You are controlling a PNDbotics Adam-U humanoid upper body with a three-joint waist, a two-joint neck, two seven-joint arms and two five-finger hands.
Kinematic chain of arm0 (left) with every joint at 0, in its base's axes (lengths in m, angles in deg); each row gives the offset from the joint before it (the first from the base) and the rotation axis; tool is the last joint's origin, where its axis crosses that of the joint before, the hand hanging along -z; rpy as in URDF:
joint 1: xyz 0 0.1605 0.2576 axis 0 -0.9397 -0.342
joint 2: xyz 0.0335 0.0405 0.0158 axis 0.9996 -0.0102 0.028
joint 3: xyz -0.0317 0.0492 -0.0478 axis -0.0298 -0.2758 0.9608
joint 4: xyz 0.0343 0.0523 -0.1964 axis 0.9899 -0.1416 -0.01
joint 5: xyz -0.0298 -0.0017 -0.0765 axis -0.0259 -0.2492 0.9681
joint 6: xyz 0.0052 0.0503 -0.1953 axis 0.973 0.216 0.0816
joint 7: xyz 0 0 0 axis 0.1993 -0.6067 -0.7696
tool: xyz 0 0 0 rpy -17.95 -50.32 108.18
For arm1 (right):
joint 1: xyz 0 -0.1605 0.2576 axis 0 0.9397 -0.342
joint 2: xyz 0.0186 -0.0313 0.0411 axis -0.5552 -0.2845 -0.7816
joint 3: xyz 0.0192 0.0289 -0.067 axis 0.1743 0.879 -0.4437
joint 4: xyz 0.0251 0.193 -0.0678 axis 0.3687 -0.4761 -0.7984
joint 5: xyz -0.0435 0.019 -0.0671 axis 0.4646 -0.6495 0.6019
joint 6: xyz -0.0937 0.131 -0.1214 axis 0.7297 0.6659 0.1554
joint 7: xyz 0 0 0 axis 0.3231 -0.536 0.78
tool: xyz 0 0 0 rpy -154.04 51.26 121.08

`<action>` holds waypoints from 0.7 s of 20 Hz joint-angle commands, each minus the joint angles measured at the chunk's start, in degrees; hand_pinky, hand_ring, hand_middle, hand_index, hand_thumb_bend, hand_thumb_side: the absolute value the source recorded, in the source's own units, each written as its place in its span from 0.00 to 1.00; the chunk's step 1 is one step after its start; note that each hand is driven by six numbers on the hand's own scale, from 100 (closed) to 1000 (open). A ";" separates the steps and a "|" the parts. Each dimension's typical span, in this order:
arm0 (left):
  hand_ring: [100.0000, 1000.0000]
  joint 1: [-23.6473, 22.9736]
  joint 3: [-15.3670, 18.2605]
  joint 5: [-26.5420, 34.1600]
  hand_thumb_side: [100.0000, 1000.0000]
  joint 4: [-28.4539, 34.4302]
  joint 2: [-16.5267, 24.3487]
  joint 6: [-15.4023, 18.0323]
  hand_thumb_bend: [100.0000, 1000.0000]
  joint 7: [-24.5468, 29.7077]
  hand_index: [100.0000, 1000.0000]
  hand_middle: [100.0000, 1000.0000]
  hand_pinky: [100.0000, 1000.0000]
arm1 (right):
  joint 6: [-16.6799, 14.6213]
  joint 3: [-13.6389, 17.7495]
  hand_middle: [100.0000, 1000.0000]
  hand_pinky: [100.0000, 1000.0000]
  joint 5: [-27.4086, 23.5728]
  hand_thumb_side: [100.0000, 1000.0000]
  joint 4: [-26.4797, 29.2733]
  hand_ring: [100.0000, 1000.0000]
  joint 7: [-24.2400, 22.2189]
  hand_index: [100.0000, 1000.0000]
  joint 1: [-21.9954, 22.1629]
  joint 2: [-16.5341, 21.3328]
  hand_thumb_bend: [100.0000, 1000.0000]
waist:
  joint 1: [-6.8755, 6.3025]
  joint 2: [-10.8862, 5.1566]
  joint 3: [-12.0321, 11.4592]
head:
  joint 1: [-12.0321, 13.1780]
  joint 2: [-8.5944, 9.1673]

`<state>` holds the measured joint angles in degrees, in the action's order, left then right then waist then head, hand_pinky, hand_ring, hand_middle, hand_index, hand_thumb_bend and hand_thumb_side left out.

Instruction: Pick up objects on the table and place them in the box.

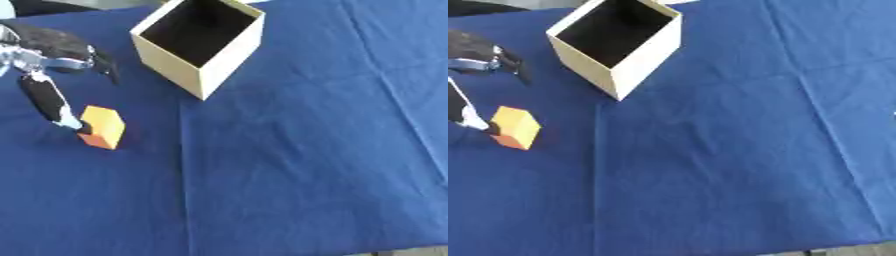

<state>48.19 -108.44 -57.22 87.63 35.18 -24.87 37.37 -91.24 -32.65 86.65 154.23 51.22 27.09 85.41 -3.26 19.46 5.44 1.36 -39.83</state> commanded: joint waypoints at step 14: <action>0.79 1.39 -1.22 -1.23 0.31 -3.15 -1.82 0.47 0.41 -3.18 0.81 0.76 0.61 | -0.03 0.50 0.60 0.77 -0.66 0.85 1.16 0.67 -0.10 0.73 -0.51 0.44 0.00 | 0.26 -0.57 0.10 | 0.09 -0.14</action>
<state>49.05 -109.49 -58.96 84.20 32.88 -24.33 33.95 -91.24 -32.64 86.49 154.23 51.19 27.09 84.94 -3.21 19.76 5.47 1.38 -39.79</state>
